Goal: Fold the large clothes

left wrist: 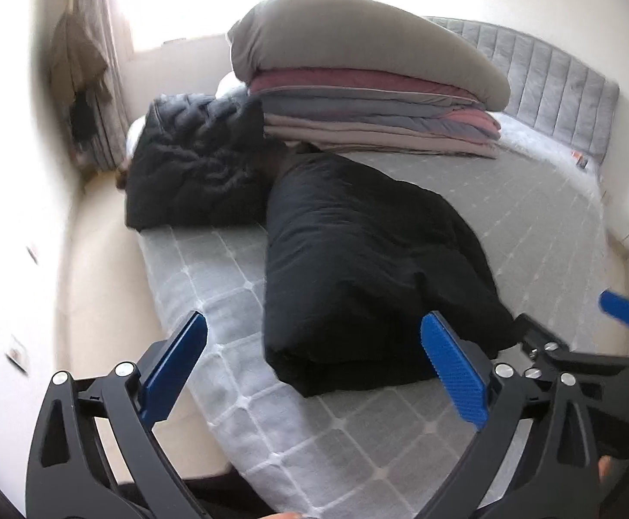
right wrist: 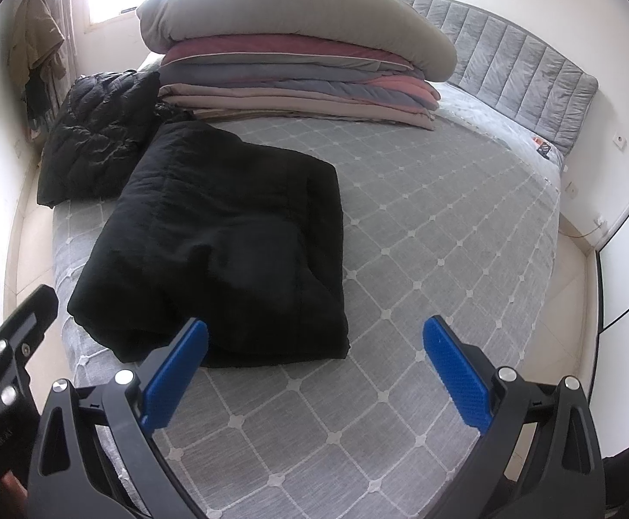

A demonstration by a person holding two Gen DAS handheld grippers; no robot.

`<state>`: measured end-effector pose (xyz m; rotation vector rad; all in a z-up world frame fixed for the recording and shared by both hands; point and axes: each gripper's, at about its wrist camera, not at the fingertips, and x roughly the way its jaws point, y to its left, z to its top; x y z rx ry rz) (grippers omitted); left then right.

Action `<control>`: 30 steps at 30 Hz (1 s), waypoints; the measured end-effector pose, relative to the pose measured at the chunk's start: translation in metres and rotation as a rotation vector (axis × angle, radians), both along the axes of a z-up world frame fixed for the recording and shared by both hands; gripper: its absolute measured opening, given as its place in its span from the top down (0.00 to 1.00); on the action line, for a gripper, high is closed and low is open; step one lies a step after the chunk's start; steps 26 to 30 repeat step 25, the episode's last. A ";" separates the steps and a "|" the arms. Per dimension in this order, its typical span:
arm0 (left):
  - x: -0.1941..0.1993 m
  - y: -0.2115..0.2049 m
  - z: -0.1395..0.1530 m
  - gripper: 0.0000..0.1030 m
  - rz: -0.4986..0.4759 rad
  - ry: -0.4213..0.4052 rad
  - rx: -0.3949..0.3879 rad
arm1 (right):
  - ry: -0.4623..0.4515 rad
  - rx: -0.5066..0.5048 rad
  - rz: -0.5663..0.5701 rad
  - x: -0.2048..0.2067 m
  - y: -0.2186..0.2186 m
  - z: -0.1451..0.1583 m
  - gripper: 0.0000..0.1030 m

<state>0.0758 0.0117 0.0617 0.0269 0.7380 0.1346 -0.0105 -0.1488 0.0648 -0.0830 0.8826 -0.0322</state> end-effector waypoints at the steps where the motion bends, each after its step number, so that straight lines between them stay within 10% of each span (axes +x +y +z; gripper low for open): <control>1: -0.002 -0.004 0.000 0.07 -0.006 -0.013 0.030 | -0.001 -0.002 -0.002 0.000 0.000 0.000 0.07; 11: -0.014 -0.011 0.016 0.07 -0.127 -0.112 -0.099 | -0.089 0.040 -0.032 -0.014 -0.028 0.011 0.07; 18: -0.030 -0.037 0.026 0.07 -0.070 -0.179 0.002 | -0.459 0.160 0.008 -0.072 -0.070 0.032 0.07; 21: -0.034 -0.048 0.027 0.07 -0.089 -0.151 0.005 | -0.270 0.194 0.046 -0.053 -0.082 0.009 0.07; 30: -0.046 -0.063 0.028 0.07 -0.114 -0.155 0.047 | -0.378 0.266 0.020 -0.081 -0.103 0.015 0.07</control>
